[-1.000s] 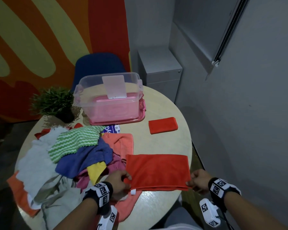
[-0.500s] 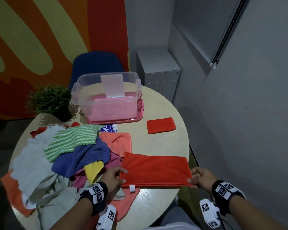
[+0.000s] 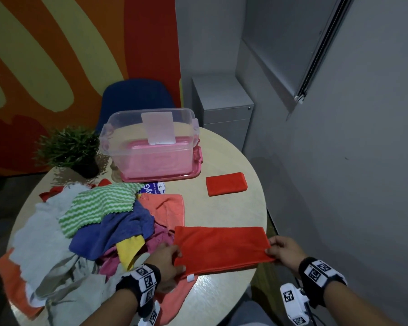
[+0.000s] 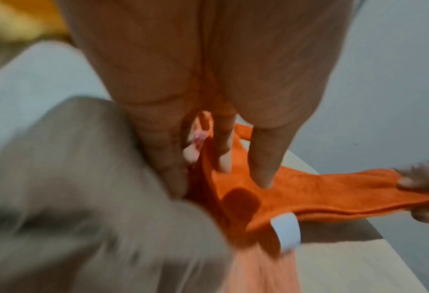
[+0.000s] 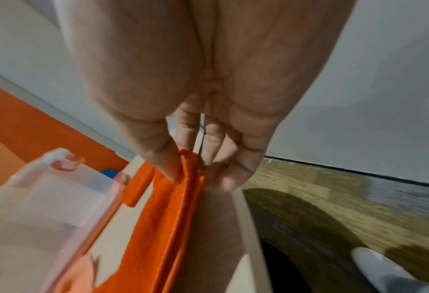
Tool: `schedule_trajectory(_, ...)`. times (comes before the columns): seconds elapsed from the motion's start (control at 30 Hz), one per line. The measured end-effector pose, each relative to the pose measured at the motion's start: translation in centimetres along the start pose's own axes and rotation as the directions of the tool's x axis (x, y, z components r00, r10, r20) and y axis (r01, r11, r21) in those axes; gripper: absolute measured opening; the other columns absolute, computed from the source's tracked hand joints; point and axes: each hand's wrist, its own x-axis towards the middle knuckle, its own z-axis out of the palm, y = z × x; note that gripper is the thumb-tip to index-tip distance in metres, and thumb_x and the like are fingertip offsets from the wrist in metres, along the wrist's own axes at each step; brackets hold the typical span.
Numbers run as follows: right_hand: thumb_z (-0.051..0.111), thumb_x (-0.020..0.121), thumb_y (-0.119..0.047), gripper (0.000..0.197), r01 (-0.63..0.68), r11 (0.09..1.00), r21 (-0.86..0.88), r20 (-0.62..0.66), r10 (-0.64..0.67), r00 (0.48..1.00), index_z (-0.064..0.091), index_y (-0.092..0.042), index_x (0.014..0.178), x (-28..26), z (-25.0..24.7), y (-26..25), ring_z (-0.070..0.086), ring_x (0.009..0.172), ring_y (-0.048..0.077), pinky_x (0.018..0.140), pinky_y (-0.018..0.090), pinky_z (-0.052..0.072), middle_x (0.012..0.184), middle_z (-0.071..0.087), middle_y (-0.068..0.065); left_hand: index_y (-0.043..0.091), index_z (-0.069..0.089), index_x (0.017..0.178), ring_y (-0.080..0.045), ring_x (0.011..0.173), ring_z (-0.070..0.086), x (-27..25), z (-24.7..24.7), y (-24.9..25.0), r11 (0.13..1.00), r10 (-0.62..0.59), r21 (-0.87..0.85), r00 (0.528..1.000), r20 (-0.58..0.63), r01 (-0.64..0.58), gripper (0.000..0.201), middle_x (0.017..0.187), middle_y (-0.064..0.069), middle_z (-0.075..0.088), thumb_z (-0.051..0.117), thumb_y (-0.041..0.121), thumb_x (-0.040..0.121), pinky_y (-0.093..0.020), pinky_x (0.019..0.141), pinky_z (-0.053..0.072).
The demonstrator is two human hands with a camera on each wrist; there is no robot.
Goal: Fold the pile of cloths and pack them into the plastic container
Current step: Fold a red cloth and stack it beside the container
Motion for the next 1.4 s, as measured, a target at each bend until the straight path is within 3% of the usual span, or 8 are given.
schedule_trajectory(0.23, 0.059, 0.072, -0.013, 0.009, 0.251, 0.954, 0.166, 0.117, -0.272, 0.955, 0.054, -0.014, 0.08, -1.8, -0.5, -11.4, 0.057, 0.07, 0.018, 0.067, 0.029, 0.047, 0.072, 0.057, 0.001, 0.028, 0.06, 0.116, -0.015, 0.101, 0.06, 2.0, -6.9, 6.6, 0.984, 0.177, -0.001, 0.976, -0.125, -0.178, 0.027, 0.124, 0.001, 0.057, 0.064, 0.039, 0.091, -0.029, 0.09, 0.048)
schedule_trajectory(0.43, 0.053, 0.093, 0.007, 0.025, 0.467, 0.88, 0.084, 0.214, -0.474, 0.854, 0.058, -0.017, 0.086, -2.3, 0.1, -19.3, 0.053, 0.06, 0.009, 0.055, 0.022, 0.045, 0.07, 0.058, -0.003, 0.043, 0.021, 0.15, -0.012, 0.13, 0.042, 2.4, -14.0, 13.9, 0.803, 0.461, -0.302, 0.857, -0.232, -0.514, 0.096, 0.151, 0.006, 0.035, 0.078, 0.008, 0.08, -0.037, 0.104, 0.043)
schedule_trajectory(0.57, 0.059, 0.096, -0.002, 0.02, 0.588, 0.808, -0.026, 0.206, -0.572, 0.794, 0.066, -0.02, 0.093, -2.3, -1.1, -22.7, 0.058, 0.068, 0.01, 0.061, 0.025, 0.05, 0.078, 0.062, 0.001, 0.033, 0.06, 0.108, -0.02, 0.099, 0.062, 3.0, -17.2, 14.8, 0.808, 0.475, -0.257, 0.844, -0.25, -0.531, 0.042, 0.107, 0.003, 0.065, 0.078, 0.009, 0.079, -0.037, 0.09, 0.053)
schedule_trajectory(0.67, 0.064, 0.093, -0.002, 0.023, 0.643, 0.757, -0.118, 0.107, -0.634, 0.766, 0.068, -0.025, 0.095, -1.5, -2.4, -24.5, 0.062, 0.073, 0.01, 0.071, 0.028, 0.05, 0.082, 0.067, -0.001, 0.022, 0.053, 0.082, -0.021, 0.071, 0.055, 2.7, -18.5, 15.1, 0.796, 0.421, -0.274, 0.819, -0.39, -0.54, 0.026, 0.08, -0.002, 0.059, 0.076, 0.009, 0.081, -0.038, 0.07, 0.05)
schedule_trajectory(0.87, 0.071, 0.084, 0.006, 0.022, 0.698, 0.716, 0.01, 0.017, -0.698, 0.716, 0.07, -0.016, 0.086, -2.4, -4.3, -25.1, 0.068, 0.079, 0.02, 0.08, 0.036, 0.057, 0.082, 0.072, 0.005, 0.017, 0.064, 0.1, -0.027, 0.097, 0.064, 0.0, -19.5, 15.5, 0.663, 0.409, -0.443, 0.787, -0.462, -0.604, 0.029, 0.104, -0.012, 0.066, 0.074, -0.002, 0.08, -0.042, 0.083, 0.059)
schedule_trajectory(1.07, 0.074, 0.083, -0.001, 0.016, 0.557, 0.83, 0.028, 0.205, -0.55, 0.809, 0.075, -0.017, 0.087, -2.2, -2.5, -16.5, 0.07, 0.089, 0.028, 0.09, 0.049, 0.057, 0.093, 0.073, 0.013, 0.034, 0.071, 0.099, -0.007, 0.102, 0.064, -0.3, -11.9, 10.3, 0.781, 0.39, -0.438, 0.895, -0.215, -0.446, 0.022, 0.102, 0.012, 0.071, 0.079, 0.024, 0.081, -0.033, 0.096, 0.05)
schedule_trajectory(1.23, 0.074, 0.087, -0.015, 0.007, 0.329, 0.943, -0.048, 0.363, -0.29, 0.885, 0.073, -0.02, 0.092, -1.3, 0.5, -7.4, 0.07, 0.098, 0.022, 0.096, 0.049, 0.054, 0.097, 0.075, 0.005, 0.025, 0.071, 0.091, -0.017, 0.085, 0.069, -0.3, -3.4, 6.0, 0.824, 0.348, -0.486, 0.937, 0.033, -0.289, 0.007, 0.087, 0.001, 0.072, 0.072, 0.029, 0.085, -0.043, 0.085, 0.056)
schedule_trajectory(1.4, 0.069, 0.091, -0.029, 0.014, 0.149, 0.986, -0.069, 0.37, -0.114, 0.922, 0.068, -0.018, 0.099, -1.1, 1.9, -3.2, 0.073, 0.091, 0.025, 0.089, 0.049, 0.057, 0.096, 0.076, 0.006, 0.025, 0.067, 0.082, -0.007, 0.075, 0.065, 0.2, 0.8, 4.7, 0.831, 0.281, -0.518, 0.957, 0.077, -0.203, 0.008, 0.076, 0.011, 0.069, 0.069, 0.027, 0.089, -0.028, 0.074, 0.053)
